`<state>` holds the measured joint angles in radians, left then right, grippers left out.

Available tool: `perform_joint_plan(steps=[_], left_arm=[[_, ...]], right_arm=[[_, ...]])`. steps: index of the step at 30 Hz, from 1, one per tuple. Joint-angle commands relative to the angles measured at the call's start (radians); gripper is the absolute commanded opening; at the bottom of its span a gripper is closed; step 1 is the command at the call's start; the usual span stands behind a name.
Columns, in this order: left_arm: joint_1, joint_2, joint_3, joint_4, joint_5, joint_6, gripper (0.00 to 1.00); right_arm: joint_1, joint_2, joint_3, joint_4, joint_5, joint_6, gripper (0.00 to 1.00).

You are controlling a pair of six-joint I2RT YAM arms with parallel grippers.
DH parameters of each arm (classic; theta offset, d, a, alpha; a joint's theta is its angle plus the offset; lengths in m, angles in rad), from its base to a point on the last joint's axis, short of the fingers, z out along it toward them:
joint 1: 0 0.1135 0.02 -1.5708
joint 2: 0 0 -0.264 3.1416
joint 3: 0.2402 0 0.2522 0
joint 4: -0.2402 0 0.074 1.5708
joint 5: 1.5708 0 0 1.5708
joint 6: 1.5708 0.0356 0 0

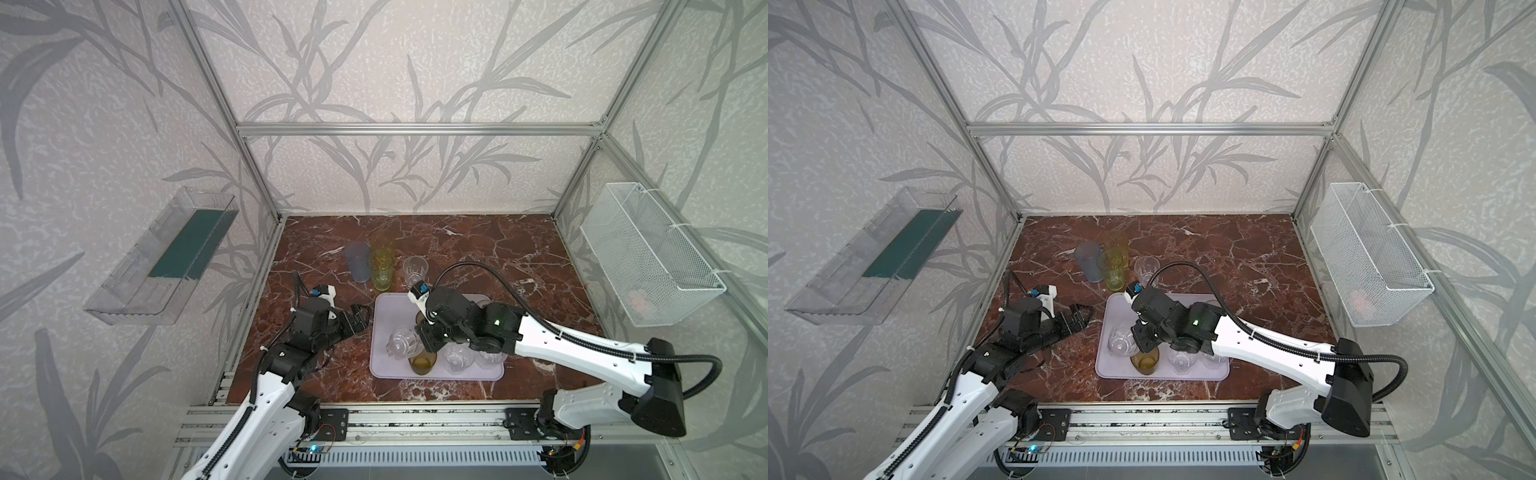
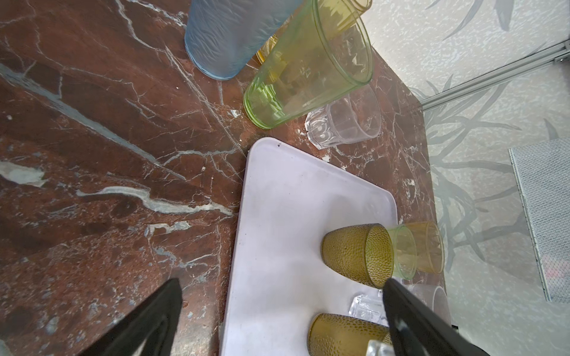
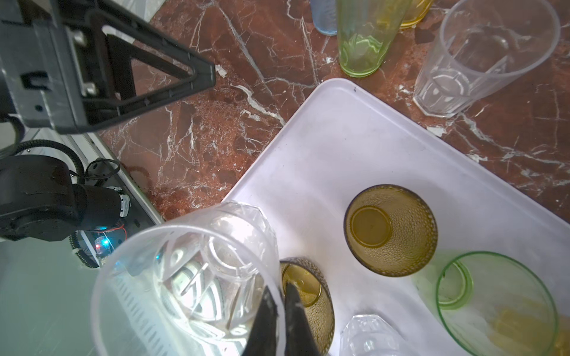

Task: Place the glasses into the tray
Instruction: Place the glass on the tray.

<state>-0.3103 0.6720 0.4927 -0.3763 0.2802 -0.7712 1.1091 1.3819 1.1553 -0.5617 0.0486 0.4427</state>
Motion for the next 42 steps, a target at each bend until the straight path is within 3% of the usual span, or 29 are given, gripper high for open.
perform_joint_plan(steps=[1, 32, 34, 39, 41, 42], left_arm=[[0.019, 0.001, -0.021, 0.032, 0.048, -0.005, 0.99], [0.060, -0.096, -0.055, -0.031, 0.022, 0.019, 0.99], [0.062, -0.103, -0.059, -0.034, 0.015, 0.018, 0.99], [0.065, -0.100, -0.061, -0.034, 0.020, 0.018, 0.99], [0.066, -0.099, -0.063, -0.033, 0.020, 0.019, 0.99], [0.066, -0.097, -0.062, -0.033, 0.021, 0.019, 0.99]], right_arm=[[0.027, 0.047, 0.062, 0.006, 0.028, -0.015, 0.00], [0.049, 0.355, 0.151, 0.021, 0.059, -0.012, 0.00], [0.049, 0.373, 0.167, 0.009, 0.068, -0.012, 0.08], [0.049, 0.405, 0.198, -0.028, 0.069, -0.006, 0.11], [0.049, 0.403, 0.203, -0.029, 0.061, 0.004, 0.21], [0.049, 0.400, 0.202, -0.025, 0.056, 0.006, 0.35]])
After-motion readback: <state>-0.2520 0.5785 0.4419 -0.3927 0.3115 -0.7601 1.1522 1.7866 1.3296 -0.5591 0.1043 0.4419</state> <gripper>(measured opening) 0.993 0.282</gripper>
